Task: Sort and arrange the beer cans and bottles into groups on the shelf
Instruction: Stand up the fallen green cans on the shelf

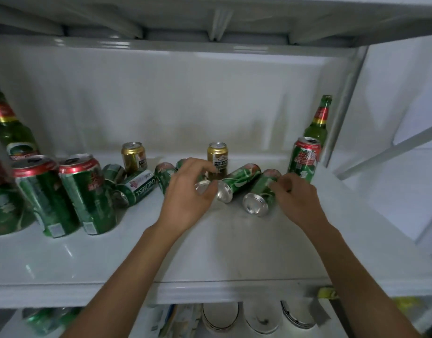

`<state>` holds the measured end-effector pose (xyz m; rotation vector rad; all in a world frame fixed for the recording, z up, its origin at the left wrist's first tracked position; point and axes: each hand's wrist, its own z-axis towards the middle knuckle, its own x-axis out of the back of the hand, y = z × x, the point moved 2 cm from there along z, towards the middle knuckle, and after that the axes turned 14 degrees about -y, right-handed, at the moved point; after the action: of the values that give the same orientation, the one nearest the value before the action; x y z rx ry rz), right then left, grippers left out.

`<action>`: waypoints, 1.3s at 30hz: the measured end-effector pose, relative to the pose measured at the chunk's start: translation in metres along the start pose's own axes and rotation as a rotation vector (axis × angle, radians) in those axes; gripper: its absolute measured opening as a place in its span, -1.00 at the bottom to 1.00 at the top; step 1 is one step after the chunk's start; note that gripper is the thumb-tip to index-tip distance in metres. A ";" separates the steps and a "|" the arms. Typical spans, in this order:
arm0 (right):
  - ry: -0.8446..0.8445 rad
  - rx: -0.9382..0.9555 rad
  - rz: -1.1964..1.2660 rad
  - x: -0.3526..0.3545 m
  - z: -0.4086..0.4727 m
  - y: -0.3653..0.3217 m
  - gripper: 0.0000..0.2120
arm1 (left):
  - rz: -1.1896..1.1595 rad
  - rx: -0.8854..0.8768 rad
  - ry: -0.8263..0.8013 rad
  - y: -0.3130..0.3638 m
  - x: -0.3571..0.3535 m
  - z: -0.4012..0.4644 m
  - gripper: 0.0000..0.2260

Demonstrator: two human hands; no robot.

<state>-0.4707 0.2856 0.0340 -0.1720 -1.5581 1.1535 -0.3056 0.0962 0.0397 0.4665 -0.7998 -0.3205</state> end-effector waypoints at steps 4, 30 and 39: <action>-0.239 -0.138 -0.115 -0.003 0.015 0.002 -0.53 | 0.034 0.090 -0.178 -0.003 -0.032 0.037 -0.85; -0.419 -0.272 0.533 -0.010 0.065 0.029 -0.48 | 0.251 0.436 -0.685 -0.037 -0.101 0.127 -0.29; -0.218 -0.046 0.539 0.002 0.039 0.036 -0.49 | -0.093 0.438 -0.413 -0.023 -0.076 0.094 -0.20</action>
<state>-0.5200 0.2835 0.0134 -0.5371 -1.7890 1.5954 -0.4277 0.0846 0.0389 0.8663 -1.2630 -0.3335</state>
